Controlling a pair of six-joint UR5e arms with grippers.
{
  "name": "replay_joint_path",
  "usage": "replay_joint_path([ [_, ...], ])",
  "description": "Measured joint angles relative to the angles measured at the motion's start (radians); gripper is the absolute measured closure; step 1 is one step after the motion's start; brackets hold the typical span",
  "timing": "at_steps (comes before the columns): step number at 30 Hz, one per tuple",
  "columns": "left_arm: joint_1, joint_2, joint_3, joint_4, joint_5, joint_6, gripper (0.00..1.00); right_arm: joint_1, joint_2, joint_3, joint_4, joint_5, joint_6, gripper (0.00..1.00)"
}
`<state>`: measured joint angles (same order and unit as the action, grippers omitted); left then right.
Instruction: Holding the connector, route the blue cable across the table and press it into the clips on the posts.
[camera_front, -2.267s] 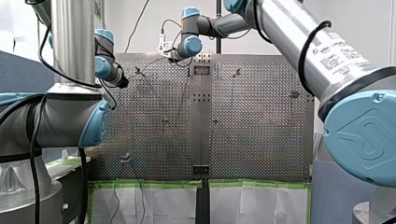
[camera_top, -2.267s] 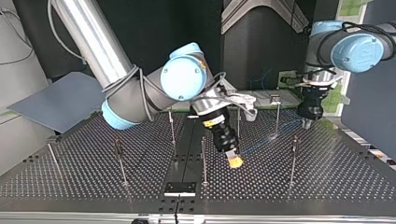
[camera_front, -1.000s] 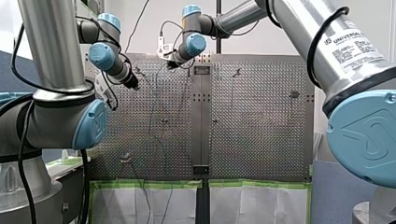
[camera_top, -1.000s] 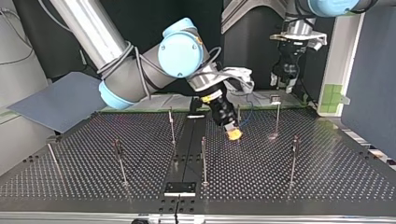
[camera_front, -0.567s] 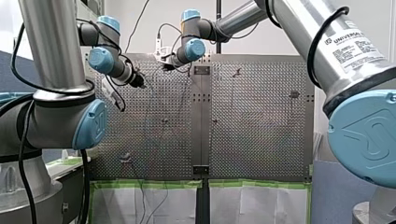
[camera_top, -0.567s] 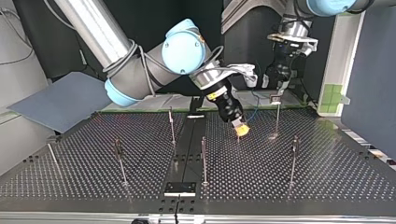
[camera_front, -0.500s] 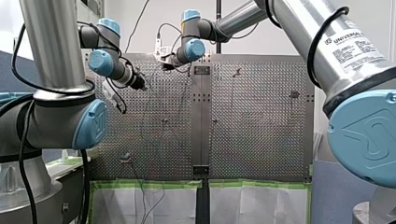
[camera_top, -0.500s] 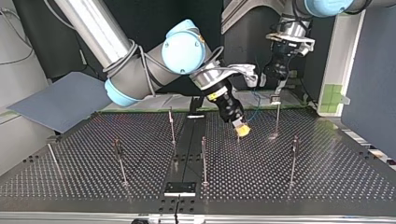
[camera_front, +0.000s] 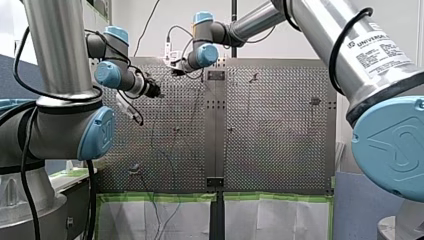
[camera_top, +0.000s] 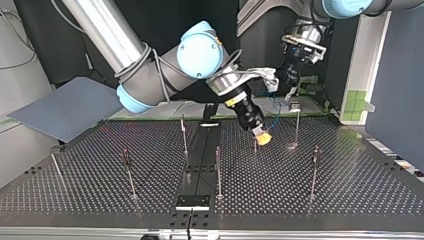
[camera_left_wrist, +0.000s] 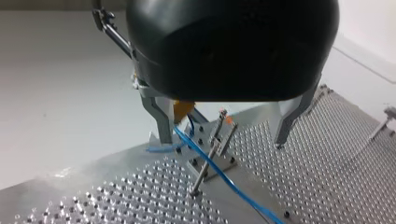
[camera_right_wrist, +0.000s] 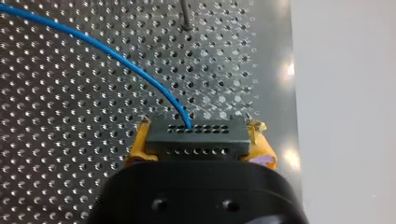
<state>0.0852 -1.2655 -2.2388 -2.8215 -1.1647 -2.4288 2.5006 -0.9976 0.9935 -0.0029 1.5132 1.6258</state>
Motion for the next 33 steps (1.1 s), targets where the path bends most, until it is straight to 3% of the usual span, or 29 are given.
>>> replay_joint_path([
  [8, 0.008, -0.002, 0.005, 0.065, 0.053, -0.065, 0.00, 0.006, 0.010, 0.000, 0.000, -0.001, -0.001, 1.00],
  [19, 0.007, -0.066, 0.008, 0.166, 0.019, -0.167, 0.00, 0.006, 0.010, 0.000, 0.000, -0.002, -0.003, 1.00],
  [27, 0.006, -0.119, 0.021, 0.176, 0.001, -0.236, 0.00, 0.002, 0.011, 0.000, -0.001, -0.001, 0.000, 1.00],
  [28, 0.006, -0.120, 0.022, 0.176, -0.002, -0.245, 0.15, 0.002, 0.011, 0.000, -0.001, -0.001, 0.000, 1.00],
  [29, 0.007, -0.120, 0.023, 0.176, -0.006, -0.255, 0.21, 0.001, 0.011, 0.000, -0.001, -0.001, 0.000, 1.00],
  [33, 0.009, -0.120, 0.026, 0.175, -0.016, -0.285, 0.32, 0.000, 0.011, 0.000, -0.002, -0.001, 0.000, 1.00],
])
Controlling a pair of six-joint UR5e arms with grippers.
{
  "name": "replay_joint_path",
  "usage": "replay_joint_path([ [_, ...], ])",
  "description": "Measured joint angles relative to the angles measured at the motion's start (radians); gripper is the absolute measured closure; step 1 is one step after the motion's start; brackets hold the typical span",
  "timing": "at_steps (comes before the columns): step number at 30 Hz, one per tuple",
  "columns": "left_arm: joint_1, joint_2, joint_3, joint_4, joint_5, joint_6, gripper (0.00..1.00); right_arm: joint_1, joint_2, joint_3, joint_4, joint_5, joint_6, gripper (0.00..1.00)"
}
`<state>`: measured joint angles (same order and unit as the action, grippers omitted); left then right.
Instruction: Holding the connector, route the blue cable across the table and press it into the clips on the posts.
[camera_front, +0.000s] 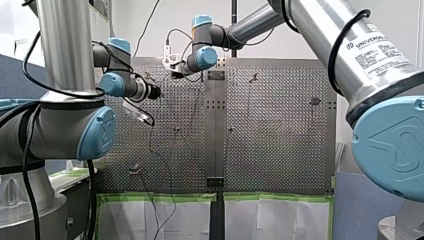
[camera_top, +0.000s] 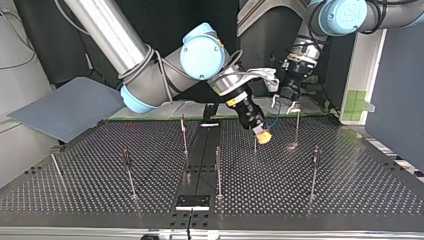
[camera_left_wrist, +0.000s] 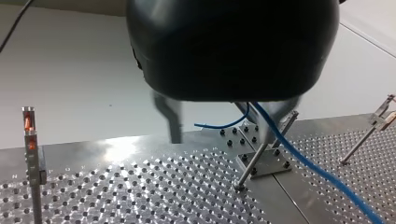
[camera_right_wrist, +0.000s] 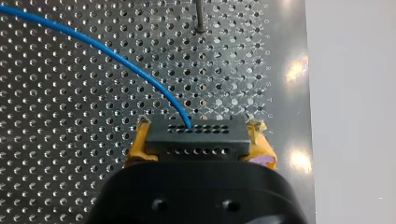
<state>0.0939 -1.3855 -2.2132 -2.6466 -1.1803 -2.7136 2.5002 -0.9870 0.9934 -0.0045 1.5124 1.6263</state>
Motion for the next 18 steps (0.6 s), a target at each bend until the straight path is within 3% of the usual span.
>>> replay_joint_path([
  [1, 0.000, 0.000, 0.000, 0.000, -0.001, 0.000, 0.35, 0.000, 0.000, 0.000, 0.000, 0.000, 0.000, 1.00],
  [2, 0.000, 0.000, 0.001, 0.000, -0.002, 0.003, 0.45, 0.000, 0.000, 0.000, 0.000, 0.000, 0.000, 1.00],
  [12, 0.000, 0.001, 0.003, 0.006, 0.000, 0.067, 0.65, 0.000, 0.000, 0.000, 0.000, 0.000, -0.001, 1.00],
  [14, 0.000, 0.002, 0.005, 0.005, -0.002, 0.075, 0.81, 0.000, 0.000, 0.000, 0.000, 0.000, 0.000, 1.00],
  [15, 0.001, 0.004, 0.007, 0.004, -0.003, 0.079, 0.81, -0.001, 0.000, 0.000, 0.000, 0.000, 0.000, 1.00],
  [17, 0.001, 0.006, 0.010, 0.004, -0.004, 0.081, 0.98, -0.001, 0.000, 0.000, 0.001, -0.001, 0.000, 1.00],
  [18, 0.001, 0.008, 0.011, 0.004, -0.005, 0.082, 0.98, -0.001, 0.000, 0.000, 0.001, -0.001, 0.000, 1.00],
])
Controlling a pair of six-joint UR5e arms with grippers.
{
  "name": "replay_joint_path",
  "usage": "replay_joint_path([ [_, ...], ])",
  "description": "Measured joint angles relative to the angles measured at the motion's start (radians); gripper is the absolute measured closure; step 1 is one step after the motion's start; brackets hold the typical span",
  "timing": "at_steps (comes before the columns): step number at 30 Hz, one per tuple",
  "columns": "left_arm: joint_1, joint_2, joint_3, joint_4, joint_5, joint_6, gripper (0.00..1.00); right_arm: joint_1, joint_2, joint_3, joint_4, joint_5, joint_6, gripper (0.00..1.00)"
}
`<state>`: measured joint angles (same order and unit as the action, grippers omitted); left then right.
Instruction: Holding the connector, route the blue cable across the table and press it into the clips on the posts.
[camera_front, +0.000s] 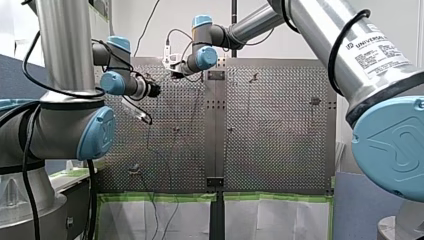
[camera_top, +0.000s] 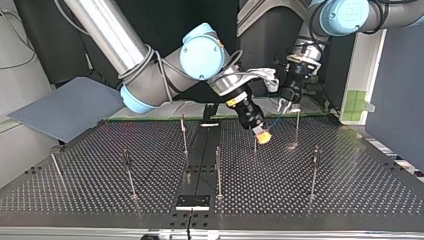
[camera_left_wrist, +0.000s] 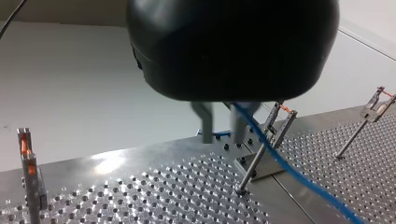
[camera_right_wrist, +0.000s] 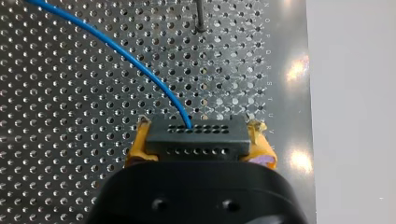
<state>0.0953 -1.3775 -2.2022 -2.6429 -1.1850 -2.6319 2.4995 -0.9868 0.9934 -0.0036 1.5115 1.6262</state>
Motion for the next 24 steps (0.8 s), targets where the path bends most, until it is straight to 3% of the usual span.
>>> replay_joint_path([
  [10, 0.001, 0.007, 0.013, -0.010, -0.002, 0.008, 1.00, -0.002, 0.000, 0.000, -0.001, 0.001, 0.000, 1.00],
  [16, 0.003, 0.008, 0.016, -0.021, -0.032, 0.020, 1.00, -0.001, 0.000, 0.000, -0.001, 0.000, 0.000, 1.00],
  [21, 0.012, 0.027, 0.040, -0.021, -0.072, 0.035, 1.00, -0.001, 0.000, -0.004, -0.004, -0.022, 0.003, 1.00],
  [24, 0.019, 0.052, 0.066, -0.021, -0.100, 0.034, 1.00, -0.002, 0.000, -0.015, -0.004, -0.044, 0.017, 1.00],
])
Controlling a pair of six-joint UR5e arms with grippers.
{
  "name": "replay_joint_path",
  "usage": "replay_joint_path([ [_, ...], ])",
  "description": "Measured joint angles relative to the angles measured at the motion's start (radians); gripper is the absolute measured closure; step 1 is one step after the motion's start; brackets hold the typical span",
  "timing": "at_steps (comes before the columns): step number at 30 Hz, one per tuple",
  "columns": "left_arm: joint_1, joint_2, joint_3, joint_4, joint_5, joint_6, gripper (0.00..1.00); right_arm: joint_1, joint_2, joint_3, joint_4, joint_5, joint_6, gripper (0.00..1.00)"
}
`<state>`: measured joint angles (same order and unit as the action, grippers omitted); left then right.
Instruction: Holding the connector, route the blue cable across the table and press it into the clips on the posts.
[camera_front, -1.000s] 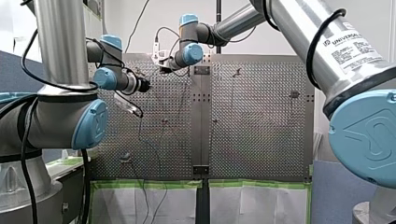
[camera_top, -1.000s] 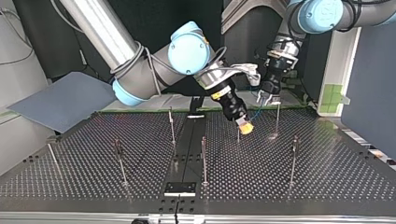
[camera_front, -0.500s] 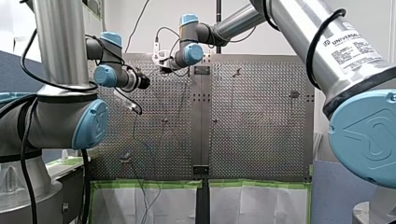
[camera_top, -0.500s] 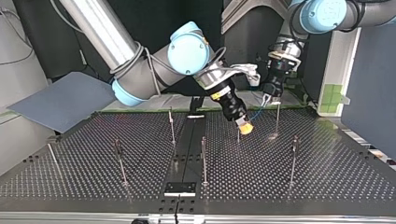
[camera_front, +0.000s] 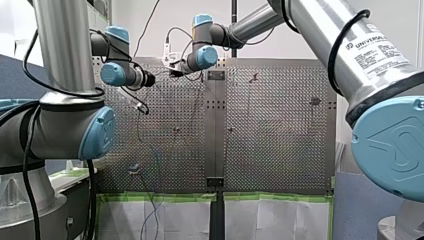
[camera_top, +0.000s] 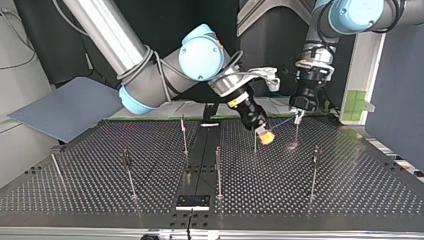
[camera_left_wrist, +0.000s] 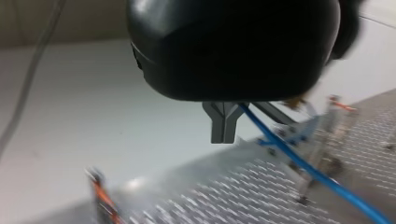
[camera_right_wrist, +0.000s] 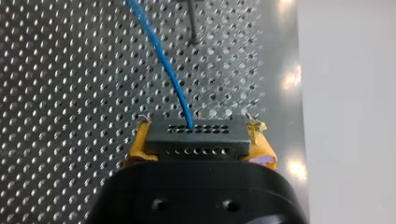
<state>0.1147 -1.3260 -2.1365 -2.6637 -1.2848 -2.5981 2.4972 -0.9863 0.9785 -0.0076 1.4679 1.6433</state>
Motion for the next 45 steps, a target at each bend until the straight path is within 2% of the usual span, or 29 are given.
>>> replay_joint_path([
  [7, 0.037, 0.021, 0.057, -0.034, -0.056, 0.016, 1.00, -0.005, 0.001, -0.049, 0.003, -0.020, 0.046, 1.00],
  [9, 0.054, 0.021, 0.069, -0.050, -0.060, 0.031, 1.00, -0.008, 0.002, -0.064, 0.005, -0.022, 0.061, 1.00],
  [12, 0.079, 0.020, 0.076, -0.075, -0.049, 0.054, 1.00, -0.011, 0.003, -0.078, 0.005, -0.023, 0.074, 1.00],
  [17, 0.119, 0.003, 0.078, -0.087, -0.020, 0.085, 1.00, -0.012, 0.014, -0.089, 0.006, -0.023, 0.080, 1.00],
  [22, 0.153, -0.033, 0.079, -0.053, 0.021, 0.085, 1.00, -0.007, 0.043, -0.101, 0.007, -0.023, 0.081, 1.00],
  [30, 0.156, -0.103, 0.103, 0.020, 0.045, 0.092, 1.00, -0.005, 0.079, -0.138, 0.010, -0.020, 0.083, 1.00],
  [35, 0.161, -0.127, 0.124, 0.066, 0.045, 0.070, 1.00, -0.010, 0.102, -0.174, 0.016, -0.017, 0.092, 1.00],
  [45, 0.174, -0.171, 0.141, 0.102, 0.045, 0.059, 1.00, -0.016, 0.142, -0.215, 0.032, -0.013, 0.095, 1.00],
])
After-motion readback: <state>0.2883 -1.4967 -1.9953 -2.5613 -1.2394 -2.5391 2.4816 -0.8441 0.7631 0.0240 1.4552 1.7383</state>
